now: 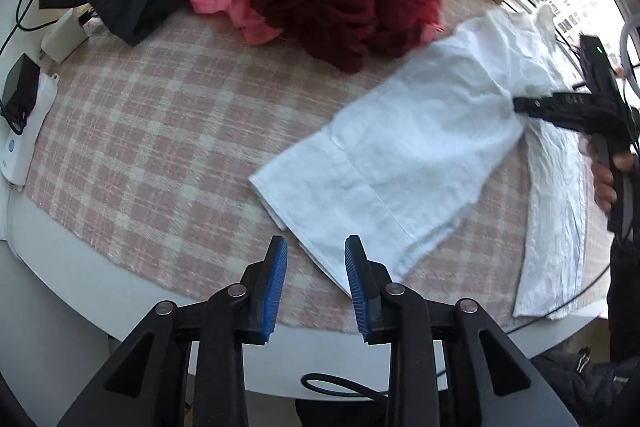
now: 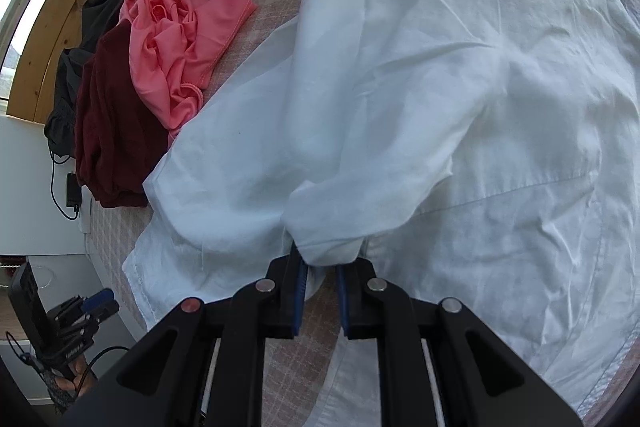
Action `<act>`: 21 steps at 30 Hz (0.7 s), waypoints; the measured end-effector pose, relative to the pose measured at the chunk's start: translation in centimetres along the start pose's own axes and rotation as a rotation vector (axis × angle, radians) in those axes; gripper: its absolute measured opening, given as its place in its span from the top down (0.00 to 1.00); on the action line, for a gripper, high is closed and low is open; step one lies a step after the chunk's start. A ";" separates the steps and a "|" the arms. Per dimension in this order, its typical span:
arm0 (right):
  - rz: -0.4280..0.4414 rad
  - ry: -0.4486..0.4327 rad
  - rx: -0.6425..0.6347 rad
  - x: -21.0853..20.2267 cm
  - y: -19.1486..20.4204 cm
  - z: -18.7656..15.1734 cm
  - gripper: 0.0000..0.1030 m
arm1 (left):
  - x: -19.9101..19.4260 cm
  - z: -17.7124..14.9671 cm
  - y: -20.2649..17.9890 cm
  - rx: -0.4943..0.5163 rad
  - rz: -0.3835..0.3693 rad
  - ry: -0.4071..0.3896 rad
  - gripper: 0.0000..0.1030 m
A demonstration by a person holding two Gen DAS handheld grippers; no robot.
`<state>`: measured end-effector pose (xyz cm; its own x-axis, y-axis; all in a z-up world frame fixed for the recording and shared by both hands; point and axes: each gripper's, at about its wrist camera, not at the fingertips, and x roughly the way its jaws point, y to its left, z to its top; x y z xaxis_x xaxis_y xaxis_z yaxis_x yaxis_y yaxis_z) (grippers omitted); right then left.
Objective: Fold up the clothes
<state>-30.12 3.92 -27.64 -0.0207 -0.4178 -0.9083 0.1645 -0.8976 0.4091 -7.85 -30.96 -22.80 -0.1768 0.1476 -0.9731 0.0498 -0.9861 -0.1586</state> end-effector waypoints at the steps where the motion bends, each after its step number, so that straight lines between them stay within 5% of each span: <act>1: 0.006 -0.002 0.009 0.3 0.6 0.9 0.87 | 0.3 -0.7 -1.2 0.052 0.025 -0.002 0.72; 5: 0.007 0.017 0.003 0.7 0.8 1.2 0.87 | 2.1 -2.5 -5.3 0.243 0.183 -0.010 0.71; 10: 0.002 0.041 -0.041 1.0 1.9 1.0 0.87 | 4.2 -2.7 -6.5 0.321 0.200 0.028 0.72; 17: 0.010 0.063 -0.075 1.2 2.5 0.5 0.87 | 3.9 -2.5 -5.4 0.293 0.217 0.042 0.72; 21: 0.018 0.083 -0.095 2.1 2.9 -0.9 0.87 | 5.1 0.4 -6.9 0.304 0.232 0.052 0.75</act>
<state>-28.84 0.60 -28.42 0.0642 -0.4172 -0.9066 0.2569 -0.8709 0.4190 -9.53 -23.42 -26.63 -0.1446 -0.0861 -0.9857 -0.2129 -0.9702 0.1160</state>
